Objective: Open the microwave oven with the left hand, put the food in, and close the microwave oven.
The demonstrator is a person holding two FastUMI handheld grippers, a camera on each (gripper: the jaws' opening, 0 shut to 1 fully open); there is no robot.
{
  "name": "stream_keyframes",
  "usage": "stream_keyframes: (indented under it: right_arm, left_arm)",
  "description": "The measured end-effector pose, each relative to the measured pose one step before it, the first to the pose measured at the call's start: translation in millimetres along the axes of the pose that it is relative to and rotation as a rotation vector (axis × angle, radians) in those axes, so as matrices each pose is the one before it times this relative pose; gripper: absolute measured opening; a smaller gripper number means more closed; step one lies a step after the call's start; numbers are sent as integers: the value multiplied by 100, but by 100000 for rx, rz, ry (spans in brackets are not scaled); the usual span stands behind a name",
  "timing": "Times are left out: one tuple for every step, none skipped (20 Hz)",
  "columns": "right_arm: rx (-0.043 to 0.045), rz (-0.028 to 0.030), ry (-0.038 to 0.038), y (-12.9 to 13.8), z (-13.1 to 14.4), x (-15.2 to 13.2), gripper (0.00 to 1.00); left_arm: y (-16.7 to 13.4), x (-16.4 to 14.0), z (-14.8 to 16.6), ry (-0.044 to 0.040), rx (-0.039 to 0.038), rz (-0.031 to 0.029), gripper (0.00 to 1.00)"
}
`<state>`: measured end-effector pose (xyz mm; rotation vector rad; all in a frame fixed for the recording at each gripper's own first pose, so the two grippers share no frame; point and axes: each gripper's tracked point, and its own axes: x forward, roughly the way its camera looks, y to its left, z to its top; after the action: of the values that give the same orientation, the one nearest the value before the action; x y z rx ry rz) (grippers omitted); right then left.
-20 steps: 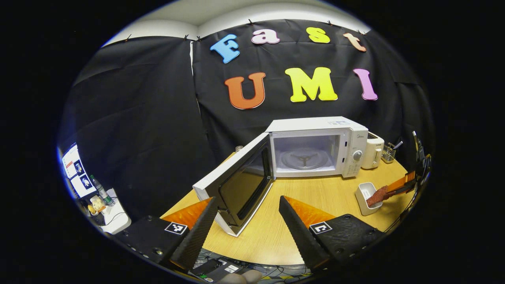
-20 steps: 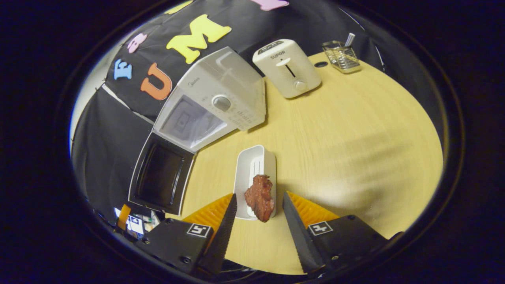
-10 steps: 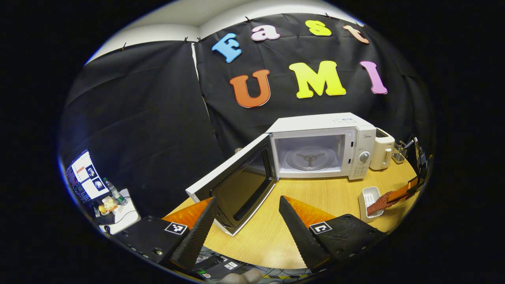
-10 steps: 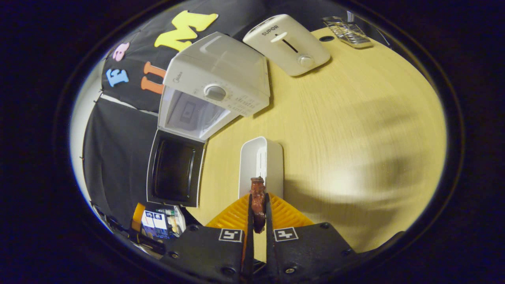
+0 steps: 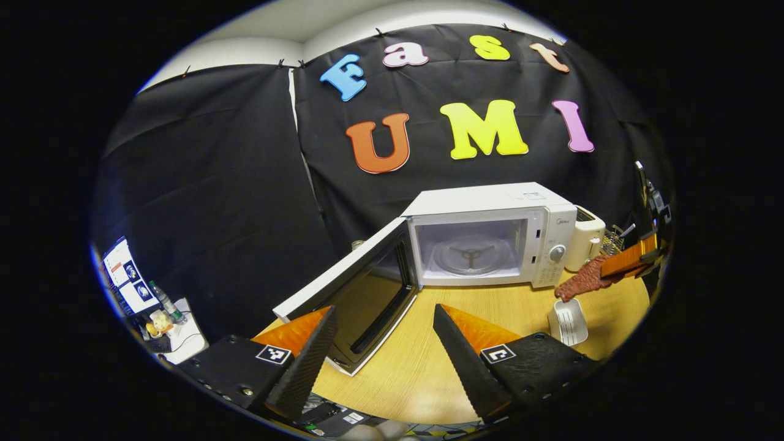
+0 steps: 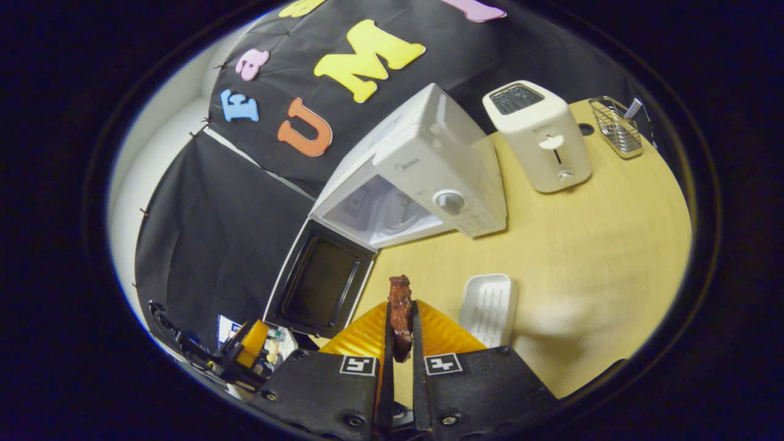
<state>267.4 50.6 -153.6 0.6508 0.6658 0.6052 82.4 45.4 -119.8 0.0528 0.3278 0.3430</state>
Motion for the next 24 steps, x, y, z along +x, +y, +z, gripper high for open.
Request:
stream_keyframes:
  right_arm:
    - [1023,-1198,-3005,869,182,1358,15]
    - [1606,-2097,-3415,591,168,1473,15]
    - [3365,-3444,-4792,623,233,1577,16]
    - [2062,-1205,-3743,806,52,1644,16]
    - [1672,-114,-3919,967,-33,1603,15]
    - [2333,-637,-4341,844,-13,1667,15]
    - [3019,-1102,-4200,746,-208,1575,16]
    - [3654,-1146,-5557,658,52,1577,15]
    - [2578,-543,-4460,675,-223,1442,15]
    - [2781,-61,-4123,606,-239,1585,15]
    - [3553,229,-3963,665,-445,1599,15]
    - [3598,167,-3524,487,-497,1480,15]
    - [3613,-202,-3176,453,-477,1368,15]
    - [3635,-241,-3624,417,-502,1257,15]
    - [1561,-1378,-3114,146,-518,1392,15]
    - [-1976,-3190,-2641,-201,-612,1273,15]
    - [-831,-2236,-1524,-248,-512,1341,15]
    - [1574,-86,-1941,362,-417,1187,15]
    - [2567,208,-2221,29,-118,1189,15]
    - [600,-1074,-1961,-157,34,1085,15]
    - [-530,-2246,-79,-690,-149,1108,16]
    - [1661,-1903,-1029,-670,-54,761,15]
    - [1310,-860,-1805,-440,53,900,15]
    - [-378,-1796,134,-706,22,470,16]
  left_arm:
    - [185,-120,-111,-207,487,-2934,96]
    - [209,-16,-227,308,968,-2964,96]
    - [418,-132,-221,209,1348,-2670,96]
    - [732,-203,-242,-338,1314,-2452,96]
    - [651,-182,-315,-165,1332,-2151,96]
    - [803,15,-255,-472,736,-1769,96]
    - [702,-119,-325,-672,483,-1371,96]
    - [916,-59,-508,-118,356,-764,96]
    - [773,19,-547,-198,150,-629,96]
    - [722,-59,-665,-5,-252,-587,96]
    - [775,76,-651,499,-271,-181,96]
    - [772,74,-669,665,78,217,96]
    - [666,-39,-527,653,257,76,96]
    - [543,-102,-525,-85,208,-18,96]
    - [500,-72,-360,249,174,-532,96]
    - [496,-65,-416,884,-82,-6,96]
    - [542,-6,-187,350,-813,-20,96]
    - [378,-86,81,-163,-496,10,96]
    - [482,69,-25,144,91,585,96]
    - [386,109,-181,742,-13,382,96]
    - [200,98,-69,403,0,3,97]
    - [227,114,-236,13,225,-295,96]
    - [35,-40,76,-625,617,-41,97]
    - [2,155,-24,-241,320,-171,97]
